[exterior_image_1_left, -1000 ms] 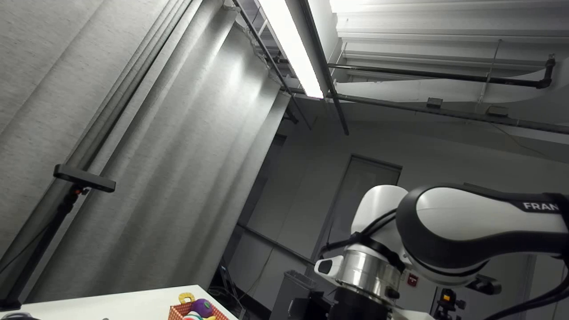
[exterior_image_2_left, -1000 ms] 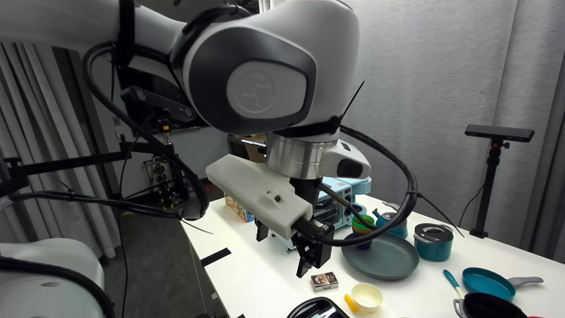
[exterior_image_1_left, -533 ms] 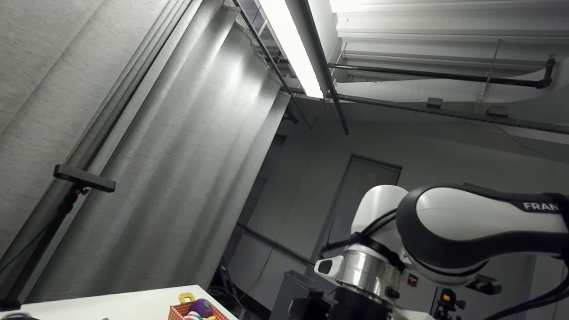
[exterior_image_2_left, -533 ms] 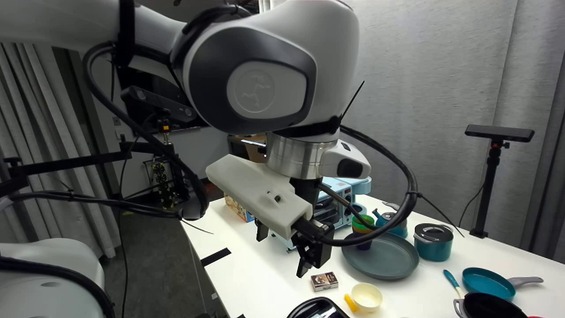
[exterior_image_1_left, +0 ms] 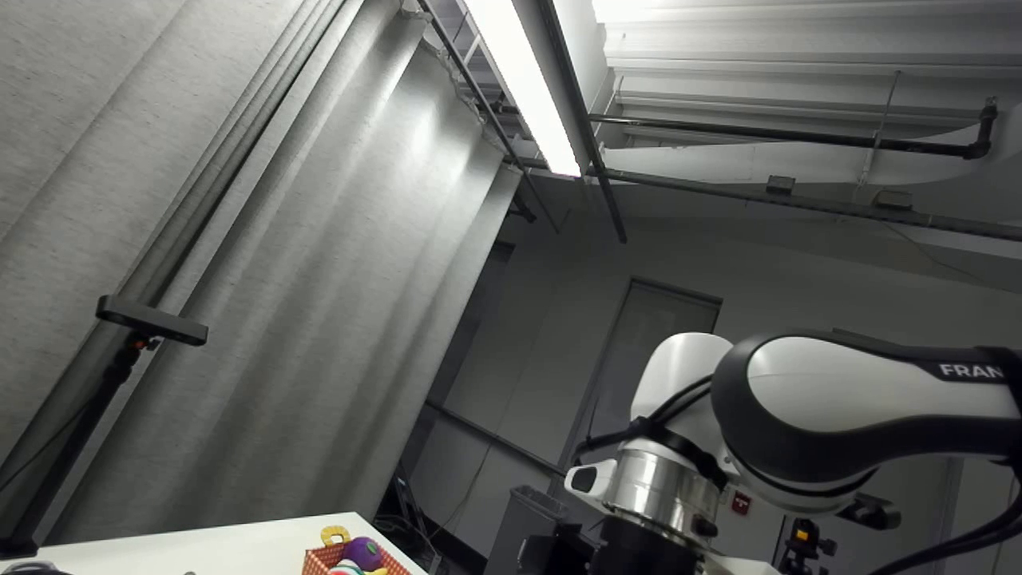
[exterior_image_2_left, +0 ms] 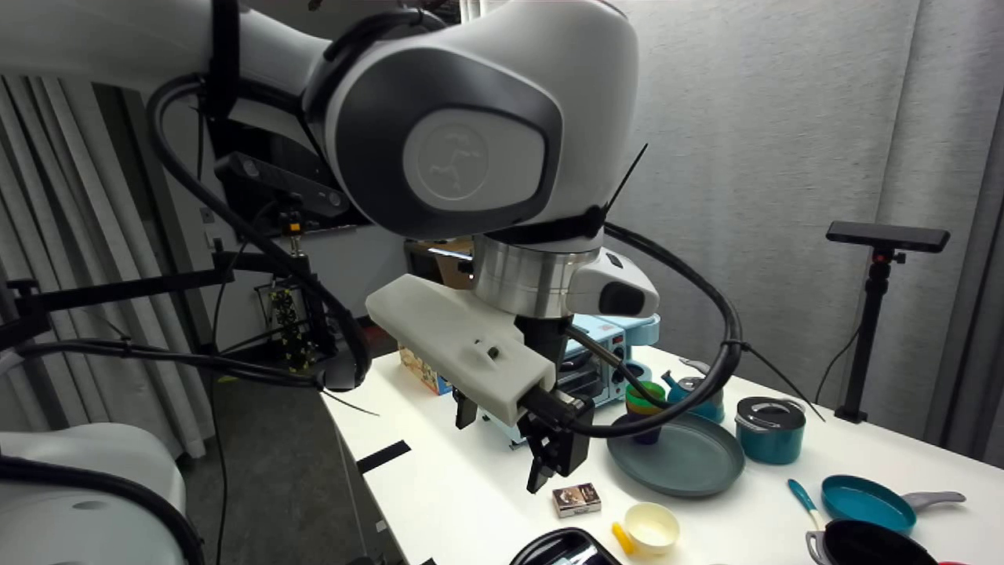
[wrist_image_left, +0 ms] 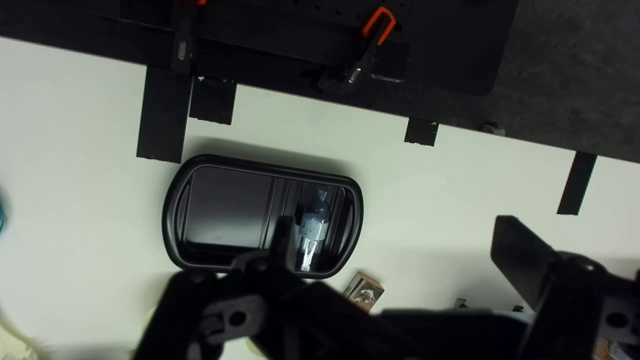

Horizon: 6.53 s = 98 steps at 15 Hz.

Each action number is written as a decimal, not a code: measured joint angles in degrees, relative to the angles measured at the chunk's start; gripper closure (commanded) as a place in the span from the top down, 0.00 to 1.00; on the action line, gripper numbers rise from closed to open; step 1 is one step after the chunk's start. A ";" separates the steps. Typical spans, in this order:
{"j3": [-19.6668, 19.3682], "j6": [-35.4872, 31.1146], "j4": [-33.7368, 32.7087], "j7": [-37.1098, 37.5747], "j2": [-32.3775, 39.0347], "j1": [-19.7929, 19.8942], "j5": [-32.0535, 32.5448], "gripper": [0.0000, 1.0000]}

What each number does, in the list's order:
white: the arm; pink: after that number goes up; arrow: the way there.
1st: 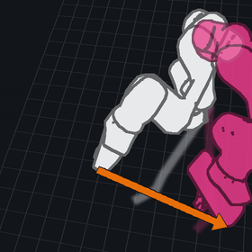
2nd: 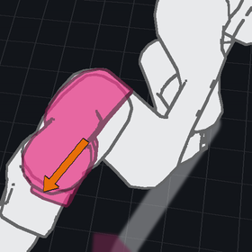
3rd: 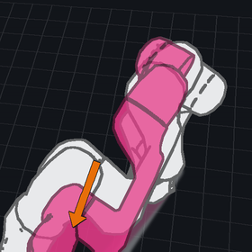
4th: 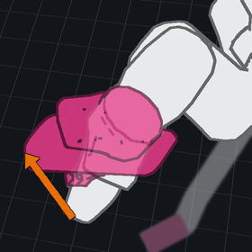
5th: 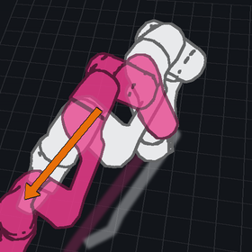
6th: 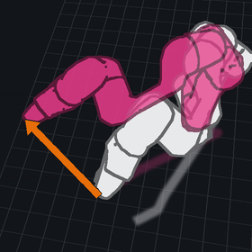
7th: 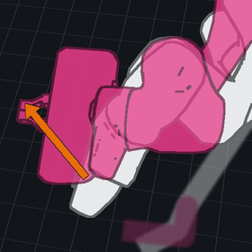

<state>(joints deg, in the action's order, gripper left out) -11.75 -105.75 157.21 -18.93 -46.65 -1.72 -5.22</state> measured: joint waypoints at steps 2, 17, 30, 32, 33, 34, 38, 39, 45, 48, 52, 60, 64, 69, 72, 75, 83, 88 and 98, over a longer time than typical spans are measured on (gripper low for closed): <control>0.00 0.00 0.00 0.00 0.00 0.00 0.00 1.00; 1.24 -15.49 0.23 0.07 7.84 1.03 3.46 1.00; 2.66 -32.49 0.23 1.57 21.76 4.42 8.18 1.00; 2.67 -32.49 0.21 1.53 21.76 4.43 8.19 1.00; 2.67 -32.49 0.26 1.52 21.82 4.43 8.19 1.00; 2.67 -32.49 0.31 1.45 21.95 4.42 8.19 1.00; 2.70 -32.81 -0.24 1.39 23.56 4.32 8.18 1.00; 2.71 -33.16 -0.65 1.36 24.30 4.28 8.18 1.00; 2.73 -38.01 -4.99 0.70 31.12 4.23 8.18 1.00; 2.73 -39.48 -8.23 0.03 35.63 4.23 8.09 1.00; 2.71 -40.33 -12.99 -1.47 41.96 4.25 6.52 1.00; 3.42 -40.71 -22.16 -4.42 52.63 5.14 3.22 1.00; 3.57 -40.71 -22.67 -4.42 53.04 5.23 3.22 1.00; 3.79 -40.71 -22.57 -4.15 53.40 6.13 3.30 1.00; 3.60 -40.71 -23.28 -3.96 54.99 8.01 3.30 1.00; 3.64 -40.71 -25.36 -4.09 57.64 10.01 3.02 1.00; 6.69 -40.71 -32.76 -5.82 66.02 13.19 0.07 1.00; 9.20 -40.70 -37.02 -6.95 71.52 14.56 0.07 1.00; 12.31 -40.38 -46.04 -9.45 80.22 16.25 0.26 1.00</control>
<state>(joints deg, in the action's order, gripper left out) 0.56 -146.12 111.16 -28.38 33.57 14.52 -4.96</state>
